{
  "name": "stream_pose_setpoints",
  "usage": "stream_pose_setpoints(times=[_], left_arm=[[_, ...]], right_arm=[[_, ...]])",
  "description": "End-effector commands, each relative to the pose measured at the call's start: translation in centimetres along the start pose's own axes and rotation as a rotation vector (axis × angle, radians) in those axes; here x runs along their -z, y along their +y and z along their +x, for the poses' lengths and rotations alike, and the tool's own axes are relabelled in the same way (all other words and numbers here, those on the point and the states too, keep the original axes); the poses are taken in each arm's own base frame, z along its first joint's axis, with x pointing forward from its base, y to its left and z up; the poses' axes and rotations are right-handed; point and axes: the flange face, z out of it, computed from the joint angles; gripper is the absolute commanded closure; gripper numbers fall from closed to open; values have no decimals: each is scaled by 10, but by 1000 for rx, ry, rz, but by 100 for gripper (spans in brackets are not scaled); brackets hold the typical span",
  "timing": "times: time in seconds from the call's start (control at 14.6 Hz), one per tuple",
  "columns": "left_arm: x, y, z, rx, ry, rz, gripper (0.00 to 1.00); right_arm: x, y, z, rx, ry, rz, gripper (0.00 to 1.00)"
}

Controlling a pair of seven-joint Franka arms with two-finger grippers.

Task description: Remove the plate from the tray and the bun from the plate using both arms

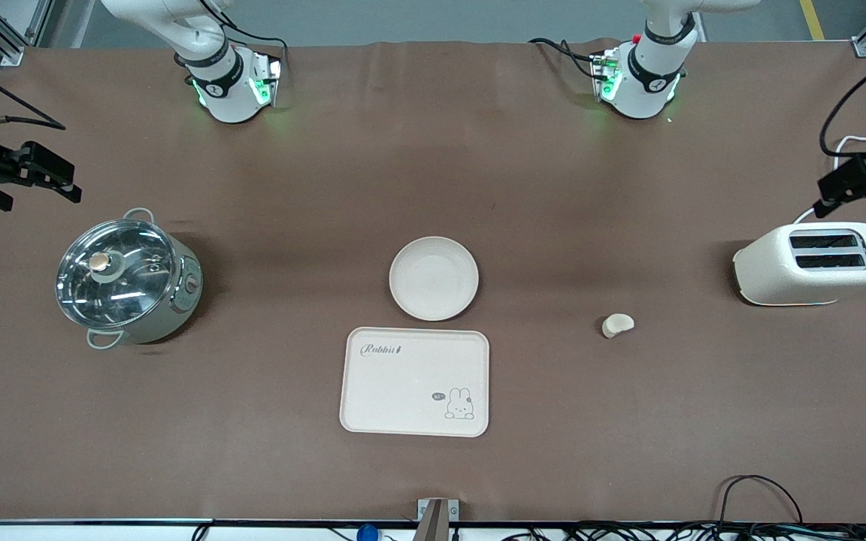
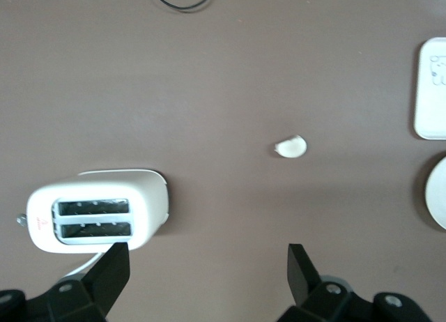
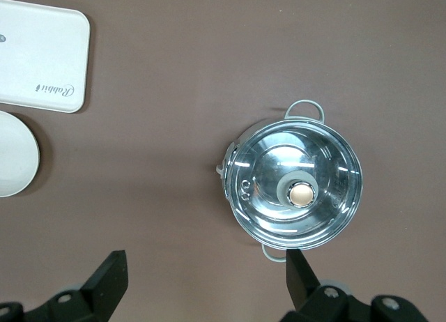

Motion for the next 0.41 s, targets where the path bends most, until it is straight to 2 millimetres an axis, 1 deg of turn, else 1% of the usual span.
stream_pose_setpoints(times=[0.0,0.07,0.2,0.27,0.34], left_arm=[[-4,19,-16,-23,2,2,0],[-4,26,-20,-37,-1,10,0],[-1,37,-20,-58,4,22,0],[4,38,-17,-47,15,21,0],[11,37,-9,-27,32,22,0]], right_arm=[[4,3,-3,-7,-2,-6,0],[4,3,-3,-9,-2,-4,0],[4,3,-3,-9,-3,-2,0],[4,3,-3,-9,-1,-3,0],[4,3,-3,-9,-1,-3,0]])
